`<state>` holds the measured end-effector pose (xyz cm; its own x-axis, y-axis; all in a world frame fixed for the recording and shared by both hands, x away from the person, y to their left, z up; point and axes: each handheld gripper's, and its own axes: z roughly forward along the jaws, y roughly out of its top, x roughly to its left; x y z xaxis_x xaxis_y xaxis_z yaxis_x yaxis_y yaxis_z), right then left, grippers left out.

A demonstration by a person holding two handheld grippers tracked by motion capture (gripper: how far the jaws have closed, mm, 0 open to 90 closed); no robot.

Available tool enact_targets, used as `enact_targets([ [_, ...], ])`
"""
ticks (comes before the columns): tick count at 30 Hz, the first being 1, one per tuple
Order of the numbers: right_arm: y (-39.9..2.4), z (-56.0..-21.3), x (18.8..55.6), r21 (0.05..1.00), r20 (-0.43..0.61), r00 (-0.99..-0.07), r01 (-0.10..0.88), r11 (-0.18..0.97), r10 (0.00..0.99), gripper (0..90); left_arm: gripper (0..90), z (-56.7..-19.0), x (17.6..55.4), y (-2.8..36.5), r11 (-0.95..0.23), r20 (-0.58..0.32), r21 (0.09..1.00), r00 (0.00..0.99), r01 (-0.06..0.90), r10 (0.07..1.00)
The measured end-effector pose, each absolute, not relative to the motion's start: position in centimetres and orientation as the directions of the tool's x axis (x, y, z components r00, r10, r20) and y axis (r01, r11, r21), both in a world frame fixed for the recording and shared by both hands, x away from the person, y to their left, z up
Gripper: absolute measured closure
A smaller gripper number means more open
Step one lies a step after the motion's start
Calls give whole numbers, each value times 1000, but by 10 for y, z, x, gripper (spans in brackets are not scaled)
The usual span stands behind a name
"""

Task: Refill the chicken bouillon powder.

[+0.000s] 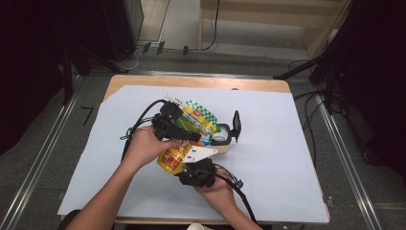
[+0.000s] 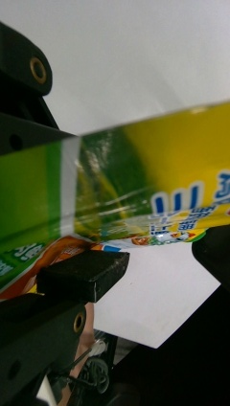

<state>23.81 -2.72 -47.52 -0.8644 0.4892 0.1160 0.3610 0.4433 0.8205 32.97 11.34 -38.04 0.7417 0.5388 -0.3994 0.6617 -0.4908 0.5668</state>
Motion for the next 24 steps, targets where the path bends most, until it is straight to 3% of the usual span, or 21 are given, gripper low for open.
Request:
enact_targets([
  [12, -27, -476, 243, 802, 206, -856, 425, 419, 475, 604, 710, -387, 347, 113, -487, -454, 515, 706, 706, 544],
  [24, -25, -471, 242, 810, 179, -870, 396, 433, 460, 602, 727, -390, 364, 106, -465, -499, 443, 642, 766, 582],
])
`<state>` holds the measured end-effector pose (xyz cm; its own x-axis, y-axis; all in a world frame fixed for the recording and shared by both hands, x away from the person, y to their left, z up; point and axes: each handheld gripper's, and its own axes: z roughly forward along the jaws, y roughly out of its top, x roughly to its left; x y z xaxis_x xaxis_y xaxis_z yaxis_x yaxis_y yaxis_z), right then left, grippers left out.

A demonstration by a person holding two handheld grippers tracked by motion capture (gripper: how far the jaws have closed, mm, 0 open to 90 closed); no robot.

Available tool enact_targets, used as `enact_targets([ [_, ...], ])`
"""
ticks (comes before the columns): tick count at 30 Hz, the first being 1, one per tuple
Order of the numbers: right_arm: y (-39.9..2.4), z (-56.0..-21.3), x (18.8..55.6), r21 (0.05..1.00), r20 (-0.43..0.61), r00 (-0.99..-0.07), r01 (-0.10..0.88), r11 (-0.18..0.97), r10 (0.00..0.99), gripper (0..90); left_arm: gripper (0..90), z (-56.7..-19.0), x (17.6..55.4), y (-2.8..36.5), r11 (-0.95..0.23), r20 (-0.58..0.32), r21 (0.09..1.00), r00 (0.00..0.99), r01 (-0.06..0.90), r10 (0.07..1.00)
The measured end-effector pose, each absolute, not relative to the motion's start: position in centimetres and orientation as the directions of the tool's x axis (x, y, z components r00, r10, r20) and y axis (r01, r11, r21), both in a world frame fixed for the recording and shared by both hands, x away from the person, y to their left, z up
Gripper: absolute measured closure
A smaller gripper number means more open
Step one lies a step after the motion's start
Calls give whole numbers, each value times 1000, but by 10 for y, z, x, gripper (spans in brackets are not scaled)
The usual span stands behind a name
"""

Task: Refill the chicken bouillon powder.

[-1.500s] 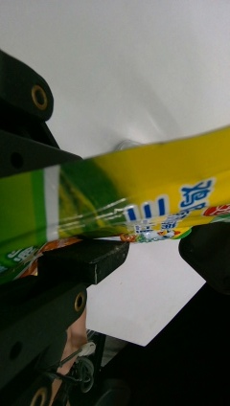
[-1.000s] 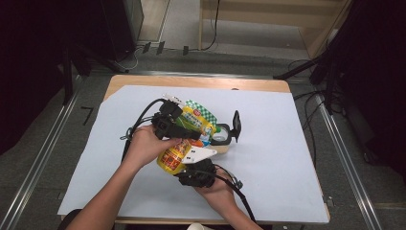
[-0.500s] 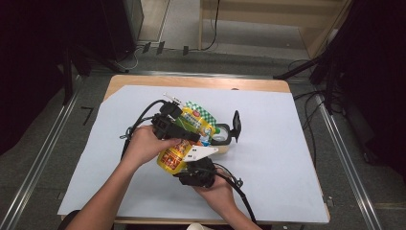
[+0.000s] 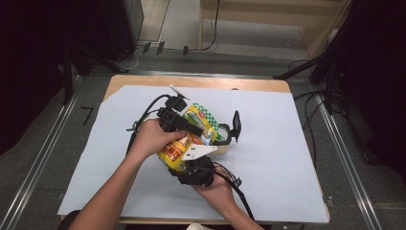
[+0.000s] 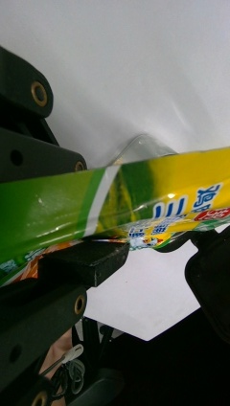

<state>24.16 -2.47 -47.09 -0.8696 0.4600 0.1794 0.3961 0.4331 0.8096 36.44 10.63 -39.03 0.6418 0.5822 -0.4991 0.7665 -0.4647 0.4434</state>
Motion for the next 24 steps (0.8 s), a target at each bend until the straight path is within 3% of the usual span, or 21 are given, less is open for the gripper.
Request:
enact_targets([
  [11, -20, -471, 246, 796, 162, -860, 404, 452, 483, 573, 726, -393, 366, 109, -430, -481, 466, 629, 774, 611],
  [24, -25, -469, 251, 790, 250, -847, 458, 407, 469, 621, 649, -389, 361, 116, -428, -508, 434, 608, 793, 610],
])
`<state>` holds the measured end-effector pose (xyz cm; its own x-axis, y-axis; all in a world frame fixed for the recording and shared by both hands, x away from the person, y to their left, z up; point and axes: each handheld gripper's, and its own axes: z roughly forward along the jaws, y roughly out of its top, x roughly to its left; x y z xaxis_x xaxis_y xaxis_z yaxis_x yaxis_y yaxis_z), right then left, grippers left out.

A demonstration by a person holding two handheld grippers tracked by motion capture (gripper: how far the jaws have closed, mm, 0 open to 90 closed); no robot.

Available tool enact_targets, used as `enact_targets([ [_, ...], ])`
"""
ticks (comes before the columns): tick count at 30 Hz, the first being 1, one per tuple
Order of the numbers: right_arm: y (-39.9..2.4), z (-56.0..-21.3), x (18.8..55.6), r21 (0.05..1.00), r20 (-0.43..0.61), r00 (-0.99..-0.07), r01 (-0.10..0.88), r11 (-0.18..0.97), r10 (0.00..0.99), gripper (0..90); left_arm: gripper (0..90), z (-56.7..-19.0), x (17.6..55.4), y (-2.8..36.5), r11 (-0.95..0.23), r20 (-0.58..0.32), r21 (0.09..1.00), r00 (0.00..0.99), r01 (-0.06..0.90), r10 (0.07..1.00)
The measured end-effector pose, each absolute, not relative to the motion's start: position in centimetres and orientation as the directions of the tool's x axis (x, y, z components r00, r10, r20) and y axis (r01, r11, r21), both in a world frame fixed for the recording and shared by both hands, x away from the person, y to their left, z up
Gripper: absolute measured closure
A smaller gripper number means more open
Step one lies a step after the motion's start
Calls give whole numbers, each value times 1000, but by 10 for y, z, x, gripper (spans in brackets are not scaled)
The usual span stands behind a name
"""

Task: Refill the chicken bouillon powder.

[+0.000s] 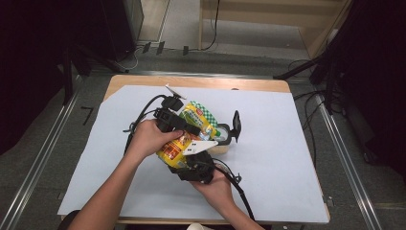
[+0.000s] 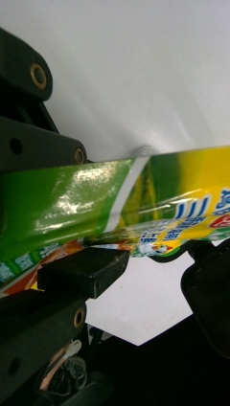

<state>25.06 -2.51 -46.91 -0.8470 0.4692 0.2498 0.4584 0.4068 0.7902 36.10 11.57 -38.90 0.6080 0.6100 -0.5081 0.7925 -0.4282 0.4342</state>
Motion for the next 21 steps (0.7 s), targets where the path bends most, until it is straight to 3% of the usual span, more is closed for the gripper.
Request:
enact_targets([
  [10, -28, -471, 253, 792, 252, -844, 461, 400, 474, 637, 624, -391, 362, 122, -419, -554, 428, 599, 801, 579],
  [21, -23, -468, 249, 790, 225, -849, 446, 421, 477, 591, 736, -389, 360, 113, -442, -471, 446, 624, 778, 624],
])
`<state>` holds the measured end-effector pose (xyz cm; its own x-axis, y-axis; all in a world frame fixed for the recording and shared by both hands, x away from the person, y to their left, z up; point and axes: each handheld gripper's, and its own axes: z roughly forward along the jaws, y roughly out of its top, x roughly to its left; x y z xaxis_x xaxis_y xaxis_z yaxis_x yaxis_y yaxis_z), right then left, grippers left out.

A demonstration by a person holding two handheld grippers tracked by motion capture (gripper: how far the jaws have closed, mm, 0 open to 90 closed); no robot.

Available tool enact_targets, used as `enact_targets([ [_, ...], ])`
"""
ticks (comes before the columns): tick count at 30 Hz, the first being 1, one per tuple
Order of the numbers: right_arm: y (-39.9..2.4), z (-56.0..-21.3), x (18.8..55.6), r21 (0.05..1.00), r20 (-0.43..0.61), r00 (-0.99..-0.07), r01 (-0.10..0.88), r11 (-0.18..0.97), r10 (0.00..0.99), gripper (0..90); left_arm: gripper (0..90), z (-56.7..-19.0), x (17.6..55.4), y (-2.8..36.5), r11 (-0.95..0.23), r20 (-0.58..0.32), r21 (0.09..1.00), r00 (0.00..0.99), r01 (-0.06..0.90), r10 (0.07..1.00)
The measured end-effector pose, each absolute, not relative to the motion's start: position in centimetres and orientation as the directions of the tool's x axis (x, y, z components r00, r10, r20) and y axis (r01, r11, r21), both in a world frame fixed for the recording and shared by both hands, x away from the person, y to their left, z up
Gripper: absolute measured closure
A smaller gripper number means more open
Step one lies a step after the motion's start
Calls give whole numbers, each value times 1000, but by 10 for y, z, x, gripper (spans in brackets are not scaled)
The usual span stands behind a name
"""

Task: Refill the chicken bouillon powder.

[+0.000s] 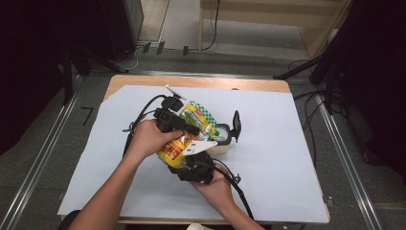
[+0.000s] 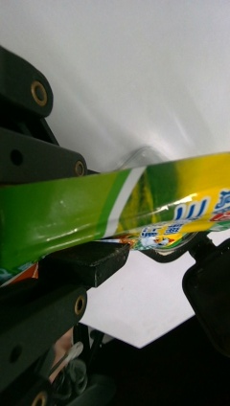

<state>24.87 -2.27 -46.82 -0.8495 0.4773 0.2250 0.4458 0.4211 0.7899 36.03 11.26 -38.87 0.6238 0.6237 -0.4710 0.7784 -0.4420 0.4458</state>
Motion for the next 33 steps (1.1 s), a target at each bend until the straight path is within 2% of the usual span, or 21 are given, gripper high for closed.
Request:
enact_targets([
  [3, -20, -467, 246, 788, 189, -851, 429, 442, 489, 555, 746, -388, 360, 110, -448, -443, 446, 626, 775, 641],
  [12, -16, -462, 243, 774, 132, -842, 417, 477, 523, 542, 748, -387, 360, 107, -422, -436, 460, 612, 782, 660],
  [19, -22, -463, 248, 778, 230, -840, 462, 425, 491, 614, 718, -388, 362, 109, -404, -462, 462, 603, 789, 650],
  [26, -28, -464, 252, 784, 284, -826, 492, 377, 487, 636, 663, -385, 362, 113, -389, -487, 457, 591, 800, 643],
  [33, -30, -464, 253, 787, 279, -825, 490, 375, 491, 644, 643, -383, 361, 115, -405, -516, 416, 578, 814, 632],
])
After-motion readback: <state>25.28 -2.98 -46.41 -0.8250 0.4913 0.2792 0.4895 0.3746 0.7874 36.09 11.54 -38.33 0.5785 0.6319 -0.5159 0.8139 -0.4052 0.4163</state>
